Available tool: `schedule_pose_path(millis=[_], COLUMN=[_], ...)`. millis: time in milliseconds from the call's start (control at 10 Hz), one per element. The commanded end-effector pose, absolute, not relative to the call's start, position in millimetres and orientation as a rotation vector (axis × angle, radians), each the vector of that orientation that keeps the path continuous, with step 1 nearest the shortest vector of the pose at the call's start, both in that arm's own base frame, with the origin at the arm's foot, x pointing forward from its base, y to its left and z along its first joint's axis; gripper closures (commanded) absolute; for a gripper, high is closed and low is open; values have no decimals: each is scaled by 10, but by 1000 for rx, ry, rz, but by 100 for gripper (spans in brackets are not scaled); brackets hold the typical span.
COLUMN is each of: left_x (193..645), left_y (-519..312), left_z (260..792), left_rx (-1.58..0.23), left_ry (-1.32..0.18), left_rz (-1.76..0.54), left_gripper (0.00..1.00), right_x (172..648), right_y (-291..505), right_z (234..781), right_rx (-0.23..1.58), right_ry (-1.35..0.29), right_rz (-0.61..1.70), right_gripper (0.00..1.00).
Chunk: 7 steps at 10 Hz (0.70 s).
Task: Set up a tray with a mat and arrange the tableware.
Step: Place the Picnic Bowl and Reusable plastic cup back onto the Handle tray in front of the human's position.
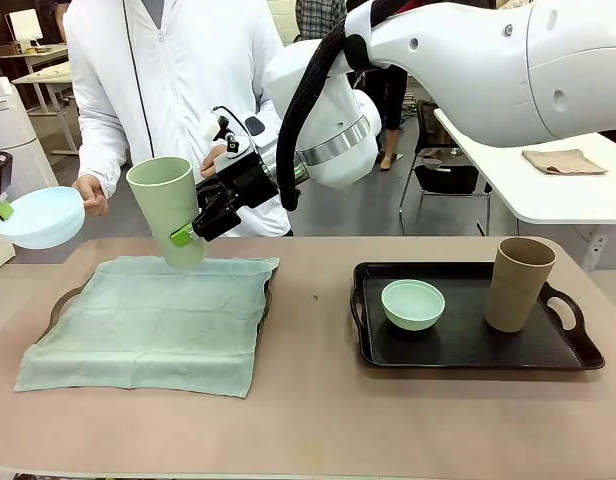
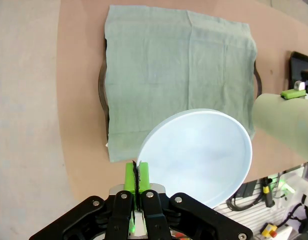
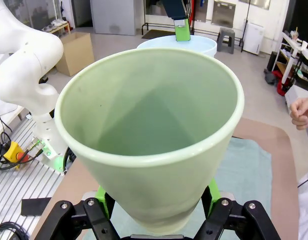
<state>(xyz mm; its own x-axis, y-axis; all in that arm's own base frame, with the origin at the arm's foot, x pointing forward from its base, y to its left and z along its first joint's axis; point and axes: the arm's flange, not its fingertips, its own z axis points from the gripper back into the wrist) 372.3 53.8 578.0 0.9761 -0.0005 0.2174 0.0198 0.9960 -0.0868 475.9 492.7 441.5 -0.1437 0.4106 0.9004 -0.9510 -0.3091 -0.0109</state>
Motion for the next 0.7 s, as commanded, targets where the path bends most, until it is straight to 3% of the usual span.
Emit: schedule_pose_path(millis=[0,600], left_x=[3736,3736], left_y=[549,549], left_z=[5779,5779], left_rx=[-90,-90], left_ry=[-229,-229], left_rz=[-17,-17], left_gripper=[100,100], right_x=[4753,4753], right_y=[4934,4934], right_z=[4427,4427], right_rx=[1049,1049], right_ry=[-774,-774], right_rz=[1669,1669], right_gripper=[100,100])
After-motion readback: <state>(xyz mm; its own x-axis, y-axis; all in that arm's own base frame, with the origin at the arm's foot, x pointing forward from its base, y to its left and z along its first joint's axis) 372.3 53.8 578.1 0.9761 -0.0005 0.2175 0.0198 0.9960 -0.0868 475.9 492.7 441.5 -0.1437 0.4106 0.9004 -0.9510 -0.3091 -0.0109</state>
